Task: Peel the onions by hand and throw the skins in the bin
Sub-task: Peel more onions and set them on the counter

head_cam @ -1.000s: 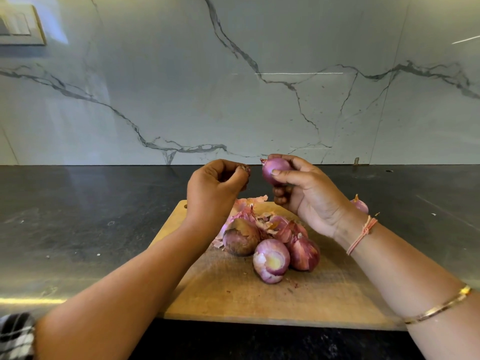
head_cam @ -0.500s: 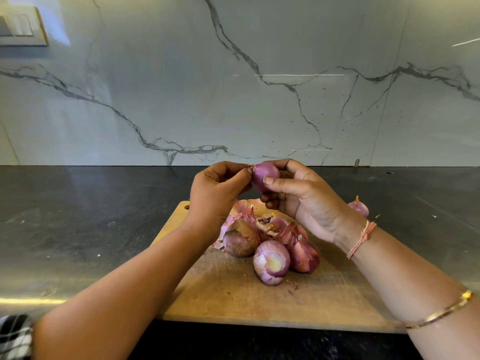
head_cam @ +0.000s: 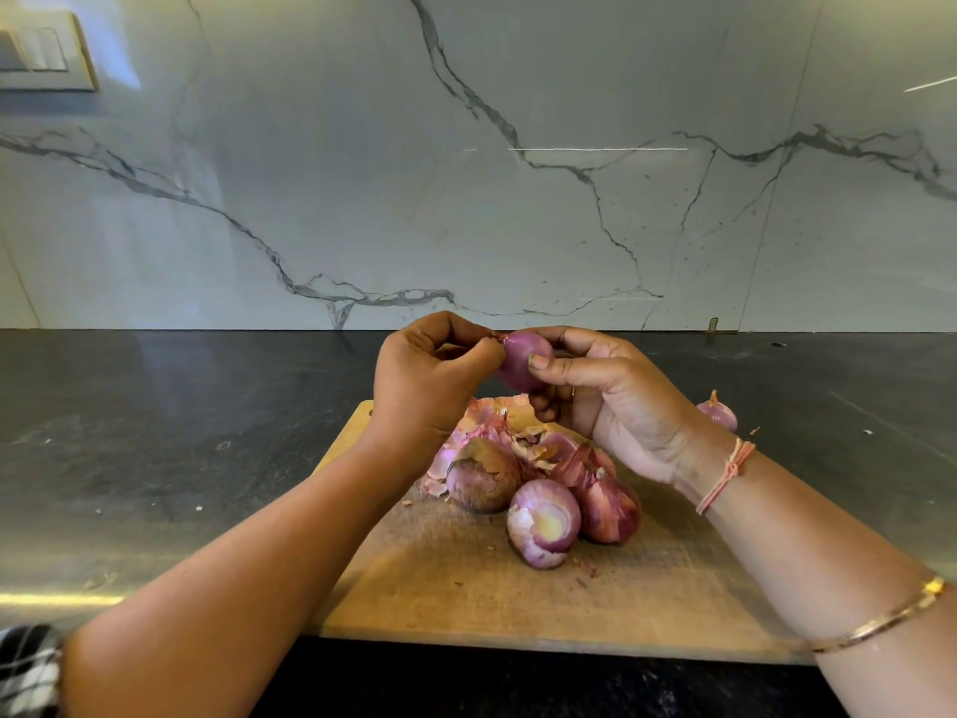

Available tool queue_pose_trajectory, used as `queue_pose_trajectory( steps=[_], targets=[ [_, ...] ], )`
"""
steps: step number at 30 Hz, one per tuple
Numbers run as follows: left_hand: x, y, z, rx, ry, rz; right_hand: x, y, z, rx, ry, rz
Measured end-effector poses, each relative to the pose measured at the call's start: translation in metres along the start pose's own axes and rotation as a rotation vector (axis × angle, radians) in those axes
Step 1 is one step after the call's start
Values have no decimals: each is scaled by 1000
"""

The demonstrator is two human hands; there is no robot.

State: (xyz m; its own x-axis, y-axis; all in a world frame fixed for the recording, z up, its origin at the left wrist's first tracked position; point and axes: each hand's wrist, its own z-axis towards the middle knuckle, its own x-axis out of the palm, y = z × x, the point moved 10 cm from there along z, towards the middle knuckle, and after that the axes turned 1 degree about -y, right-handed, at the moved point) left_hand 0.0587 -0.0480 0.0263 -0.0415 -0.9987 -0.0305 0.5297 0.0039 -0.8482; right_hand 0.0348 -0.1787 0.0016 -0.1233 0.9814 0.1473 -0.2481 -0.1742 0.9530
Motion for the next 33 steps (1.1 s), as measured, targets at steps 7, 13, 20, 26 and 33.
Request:
queue_pose_trajectory(
  steps=[7, 13, 20, 26, 33],
  targets=[
    [1, 2, 2, -14, 2, -31, -3, -4, 1, 46, 6, 38],
    [4, 3, 2, -9, 49, -24, -4, -7, 0, 107, 19, 64],
    [11, 8, 1, -26, 82, -119, -6, -13, 1, 166, -6, 157],
    [9, 14, 2, -52, 63, -179, -3, -10, 4, 129, 14, 186],
    [13, 8, 0, 6, 104, -148, 1, -9, 3, 109, 52, 116]
  ],
)
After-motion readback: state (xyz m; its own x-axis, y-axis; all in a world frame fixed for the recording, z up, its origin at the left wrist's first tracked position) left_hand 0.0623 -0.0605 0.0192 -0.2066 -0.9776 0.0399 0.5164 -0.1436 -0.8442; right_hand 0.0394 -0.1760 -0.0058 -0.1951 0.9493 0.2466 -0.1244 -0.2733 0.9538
